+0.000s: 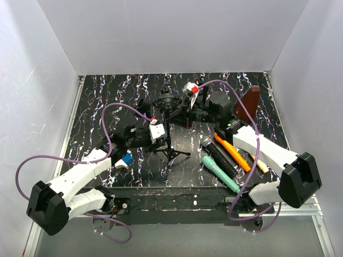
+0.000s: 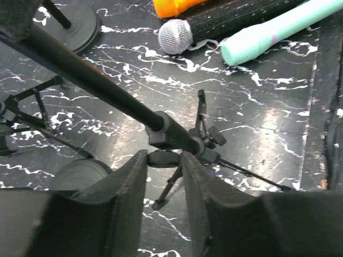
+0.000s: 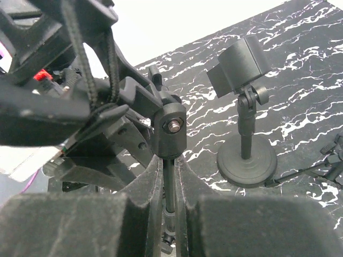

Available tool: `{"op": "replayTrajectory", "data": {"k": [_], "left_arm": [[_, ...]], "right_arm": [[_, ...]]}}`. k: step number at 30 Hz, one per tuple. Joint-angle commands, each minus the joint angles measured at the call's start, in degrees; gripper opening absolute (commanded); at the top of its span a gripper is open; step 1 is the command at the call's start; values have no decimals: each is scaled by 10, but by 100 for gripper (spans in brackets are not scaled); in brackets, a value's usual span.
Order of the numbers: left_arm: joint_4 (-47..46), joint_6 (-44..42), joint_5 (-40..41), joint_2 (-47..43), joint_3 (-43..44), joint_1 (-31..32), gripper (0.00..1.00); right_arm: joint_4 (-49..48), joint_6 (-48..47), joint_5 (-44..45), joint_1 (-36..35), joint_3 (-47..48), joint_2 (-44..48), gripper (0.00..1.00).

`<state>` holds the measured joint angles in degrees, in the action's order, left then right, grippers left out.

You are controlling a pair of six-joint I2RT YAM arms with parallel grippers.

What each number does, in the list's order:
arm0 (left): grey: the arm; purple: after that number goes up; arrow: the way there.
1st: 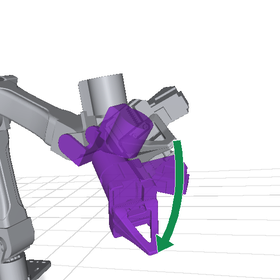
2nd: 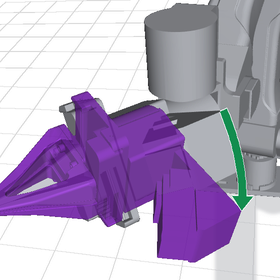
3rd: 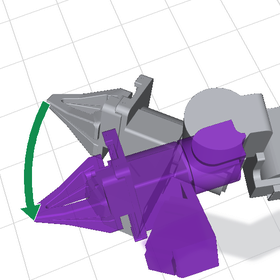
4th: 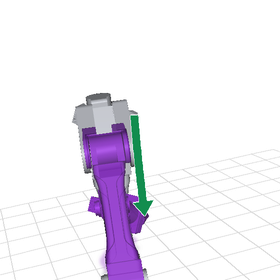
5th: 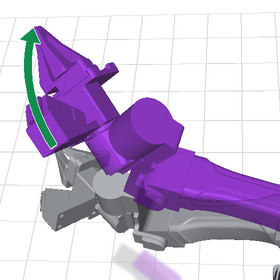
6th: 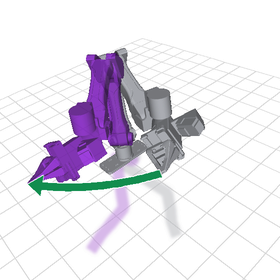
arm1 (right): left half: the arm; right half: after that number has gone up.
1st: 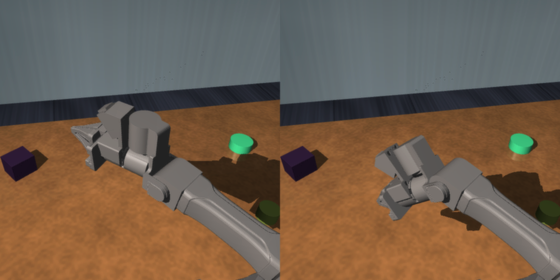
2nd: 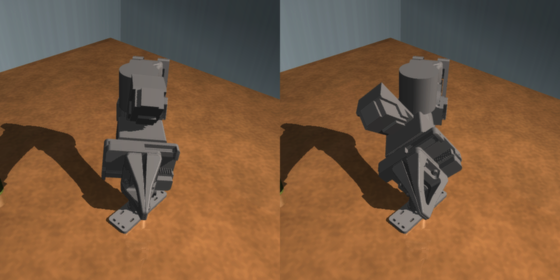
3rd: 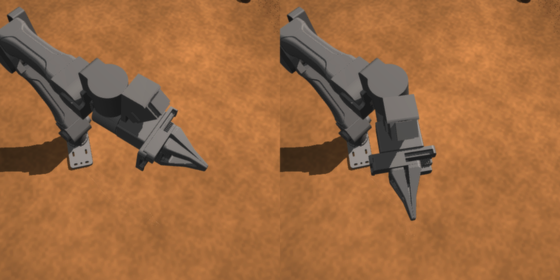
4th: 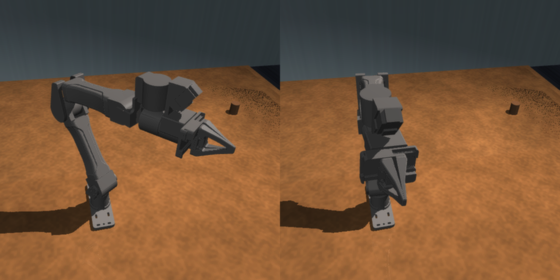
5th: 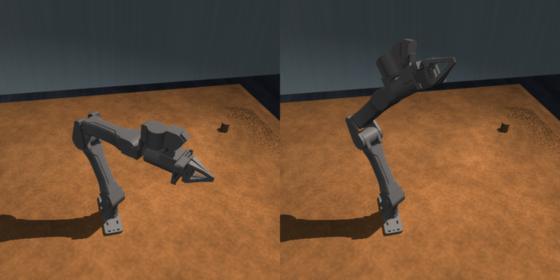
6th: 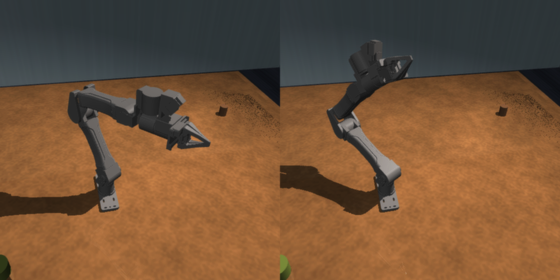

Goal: Remove the microphone from the stand

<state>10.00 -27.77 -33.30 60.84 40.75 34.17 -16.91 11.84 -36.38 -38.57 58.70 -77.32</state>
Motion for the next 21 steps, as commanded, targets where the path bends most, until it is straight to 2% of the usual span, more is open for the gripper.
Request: {"op": "replayTrajectory", "data": {"k": [1,3,7,8,11,13,15,19,21], "left_arm": [[-9,17,10,16,16,5,26],[-8,25,10,22,22,5,20],[2,82,30,32,39,4,0],[12,99,19,34,47,1,0],[48,165,-92,48,76,-35,0],[71,214,-122,62,92,-53,0],[87,237,-182,81,103,-93,0],[109,302,-297,151,143,-161,0],[102,346,-337,178,159,-165,0]], "right_arm": [[-49,13,7,4,12,-2,1],[-49,13,10,5,12,-2,1],[-47,12,10,7,6,6,1],[-45,10,10,8,5,9,1],[-38,3,3,10,-2,24,1],[-38,-5,-10,10,-7,36,1],[-37,-9,-18,10,-10,47,1],[-37,-39,-40,10,-25,75,1],[-39,-59,-46,10,-36,88,1]]}}
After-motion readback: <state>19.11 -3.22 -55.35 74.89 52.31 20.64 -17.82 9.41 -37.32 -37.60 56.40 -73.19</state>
